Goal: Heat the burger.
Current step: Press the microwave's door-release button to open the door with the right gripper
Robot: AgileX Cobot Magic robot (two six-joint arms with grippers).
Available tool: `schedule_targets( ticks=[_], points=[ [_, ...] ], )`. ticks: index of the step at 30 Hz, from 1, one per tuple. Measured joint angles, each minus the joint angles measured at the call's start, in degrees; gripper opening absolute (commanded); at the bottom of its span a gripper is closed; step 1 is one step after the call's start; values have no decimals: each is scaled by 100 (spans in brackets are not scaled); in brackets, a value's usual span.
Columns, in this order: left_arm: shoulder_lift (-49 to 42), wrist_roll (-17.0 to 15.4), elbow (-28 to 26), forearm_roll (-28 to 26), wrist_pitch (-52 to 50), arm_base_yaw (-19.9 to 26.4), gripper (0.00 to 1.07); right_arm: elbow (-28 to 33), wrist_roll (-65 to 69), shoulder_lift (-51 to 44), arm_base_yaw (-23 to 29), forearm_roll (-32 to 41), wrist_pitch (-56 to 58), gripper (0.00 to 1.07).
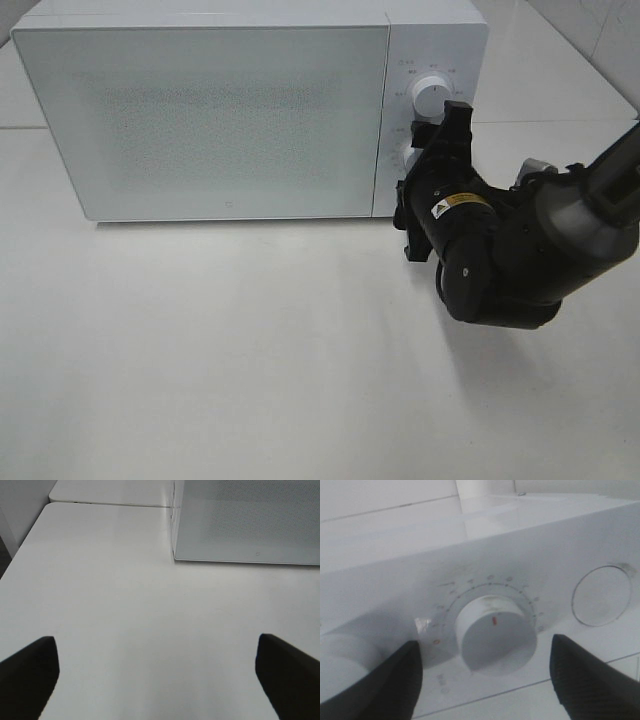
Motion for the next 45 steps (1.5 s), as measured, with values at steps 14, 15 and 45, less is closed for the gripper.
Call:
schedule_targets(
  ticks=[14, 15, 45],
  points=[
    [0, 0, 0, 0, 0, 0, 100, 791, -2080, -1054, -29, -1358, 1684, 72],
    [0, 0, 0, 0, 0, 0, 100, 819, -2538, -1261, -29, -1369, 2103, 72],
    [0, 0, 0, 0, 0, 0, 100, 350, -8835, -4165, -1100, -2435, 9121, 72]
  ],
)
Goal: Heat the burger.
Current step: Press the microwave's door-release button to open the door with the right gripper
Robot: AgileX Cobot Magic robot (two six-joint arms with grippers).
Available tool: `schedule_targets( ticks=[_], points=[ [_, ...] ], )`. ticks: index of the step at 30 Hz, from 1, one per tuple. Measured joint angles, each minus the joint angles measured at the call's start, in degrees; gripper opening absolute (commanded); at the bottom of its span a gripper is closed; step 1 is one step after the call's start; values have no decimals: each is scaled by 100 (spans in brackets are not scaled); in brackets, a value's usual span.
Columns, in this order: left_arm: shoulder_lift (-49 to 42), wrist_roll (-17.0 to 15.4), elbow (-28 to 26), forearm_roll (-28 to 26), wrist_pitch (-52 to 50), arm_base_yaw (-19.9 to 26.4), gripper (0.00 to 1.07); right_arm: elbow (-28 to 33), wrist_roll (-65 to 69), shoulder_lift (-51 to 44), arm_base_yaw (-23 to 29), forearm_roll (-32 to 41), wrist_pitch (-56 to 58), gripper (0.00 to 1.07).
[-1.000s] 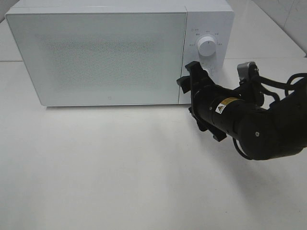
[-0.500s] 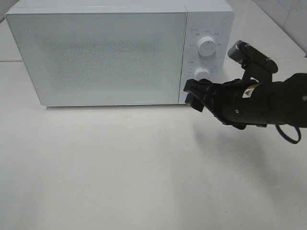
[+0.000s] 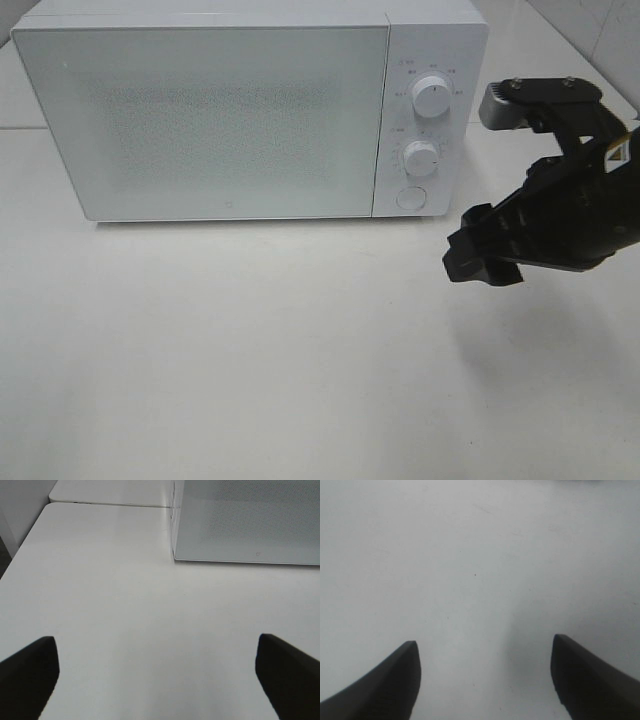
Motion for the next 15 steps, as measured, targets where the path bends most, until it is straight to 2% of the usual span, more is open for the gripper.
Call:
schedule_targets(
  ticks=[12, 15],
  points=[
    [0, 0, 0, 0, 0, 0, 100, -40, -34, -1656, 0, -223, 1513, 72],
    [0, 0, 0, 0, 0, 0, 100, -40, -40, -2395, 0, -413, 1891, 73]
  ],
)
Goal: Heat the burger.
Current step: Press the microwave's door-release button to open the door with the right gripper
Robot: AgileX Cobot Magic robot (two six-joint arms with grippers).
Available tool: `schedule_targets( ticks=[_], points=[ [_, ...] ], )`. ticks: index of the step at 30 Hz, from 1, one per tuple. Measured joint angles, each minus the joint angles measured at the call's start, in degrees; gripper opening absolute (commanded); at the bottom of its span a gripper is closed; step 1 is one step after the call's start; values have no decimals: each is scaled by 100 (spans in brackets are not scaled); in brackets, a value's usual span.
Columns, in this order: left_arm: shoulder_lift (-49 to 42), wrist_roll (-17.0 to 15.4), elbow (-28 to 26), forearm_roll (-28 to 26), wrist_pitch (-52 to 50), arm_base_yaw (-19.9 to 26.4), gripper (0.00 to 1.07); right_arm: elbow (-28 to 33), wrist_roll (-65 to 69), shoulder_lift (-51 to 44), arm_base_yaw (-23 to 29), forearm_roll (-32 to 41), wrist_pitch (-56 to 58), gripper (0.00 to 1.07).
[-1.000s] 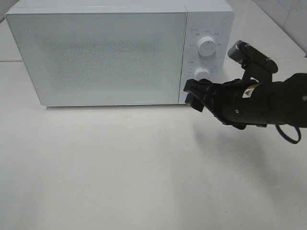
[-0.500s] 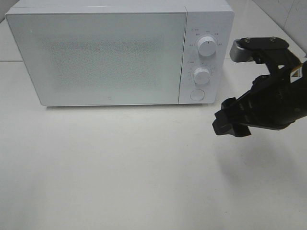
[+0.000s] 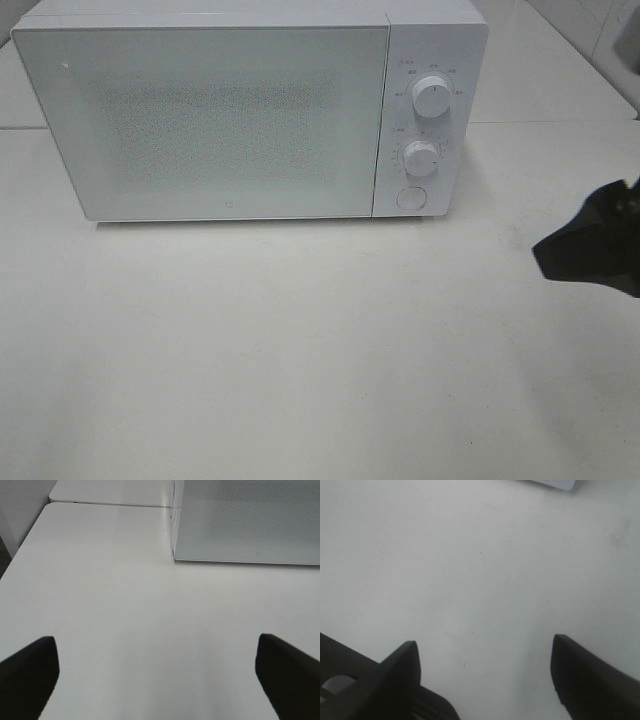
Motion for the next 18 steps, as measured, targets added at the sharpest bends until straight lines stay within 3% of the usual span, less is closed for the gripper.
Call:
schedule_targets(
  ticks=[4, 8, 10, 13, 16, 18],
  points=[
    [0, 0, 0, 0, 0, 0, 100, 63, 0, -819, -6, -315, 241, 79],
    [0, 0, 0, 0, 0, 0, 100, 218, 74, -1484, -6, -498, 367, 79],
    [0, 0, 0, 0, 0, 0, 100, 430, 361, -2303, -6, -630, 481, 79],
    [0, 0, 0, 0, 0, 0, 100, 470, 447, -2521, -23, -630, 527, 78],
    [0, 0, 0, 0, 0, 0, 100, 584, 625, -3042, -229, -630, 785, 77],
    [0, 0, 0, 0, 0, 0, 100, 756, 642, -3633, -768, -796, 1209, 76]
  ],
)
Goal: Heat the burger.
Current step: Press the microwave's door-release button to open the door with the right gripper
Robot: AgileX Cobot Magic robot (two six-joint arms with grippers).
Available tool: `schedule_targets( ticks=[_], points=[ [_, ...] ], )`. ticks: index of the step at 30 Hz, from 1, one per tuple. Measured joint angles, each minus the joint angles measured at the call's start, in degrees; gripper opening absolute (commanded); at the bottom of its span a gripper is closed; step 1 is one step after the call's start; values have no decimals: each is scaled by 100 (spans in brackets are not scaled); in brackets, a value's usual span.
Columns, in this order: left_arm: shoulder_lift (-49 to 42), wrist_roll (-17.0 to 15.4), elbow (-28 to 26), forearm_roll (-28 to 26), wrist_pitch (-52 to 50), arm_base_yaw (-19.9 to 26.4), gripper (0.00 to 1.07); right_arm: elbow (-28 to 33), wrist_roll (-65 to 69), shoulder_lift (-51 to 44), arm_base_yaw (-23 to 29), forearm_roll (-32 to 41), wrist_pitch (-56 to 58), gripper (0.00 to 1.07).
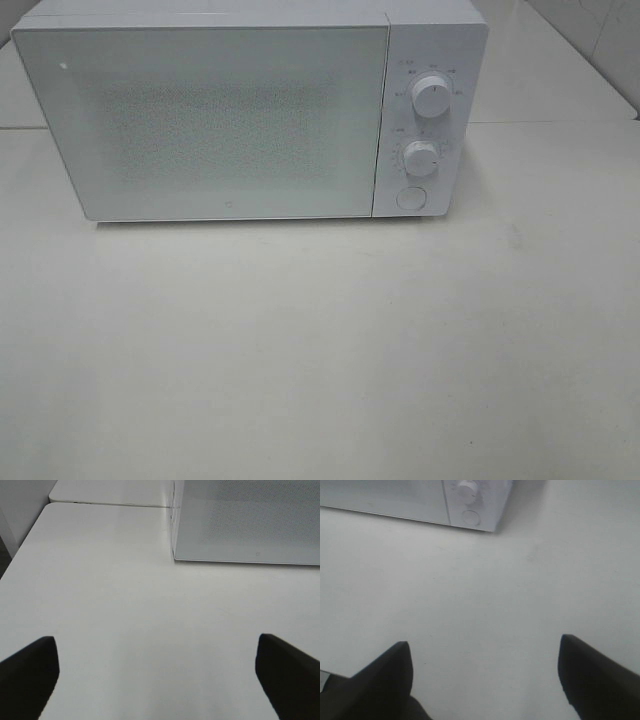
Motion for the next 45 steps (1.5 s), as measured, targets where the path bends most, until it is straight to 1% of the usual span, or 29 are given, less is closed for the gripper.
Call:
schedule_targets(
  ticks=[2, 3, 6, 8, 10, 14, 17, 38, 41, 45],
  points=[
    [0, 0, 0, 0, 0, 0, 100, 29, 0, -115, -86, -29, 103, 77],
    [0, 0, 0, 0, 0, 0, 100, 115, 6, -395, -235, -86, 218, 77],
    [0, 0, 0, 0, 0, 0, 100, 160, 6, -533, -264, -109, 252, 77],
    [0, 0, 0, 0, 0, 0, 100, 355, 11, -1031, -304, -109, 298, 76],
    [0, 0, 0, 0, 0, 0, 100, 384, 11, -1123, -304, -103, 298, 76],
    [0, 0, 0, 0, 0, 0, 100, 384, 11, -1599, -304, -103, 298, 76],
    [0, 0, 0, 0, 0, 0, 100, 384, 11, -1730, -304, -103, 298, 76],
    [0, 0, 0, 0, 0, 0, 100, 344, 29, -1736, -304, -46, 298, 76],
    [0, 0, 0, 0, 0, 0, 100, 178, 92, -1507, -304, -40, 195, 76],
    [0, 0, 0, 0, 0, 0, 100, 132, 109, -1157, -304, -34, -195, 76]
  ],
)
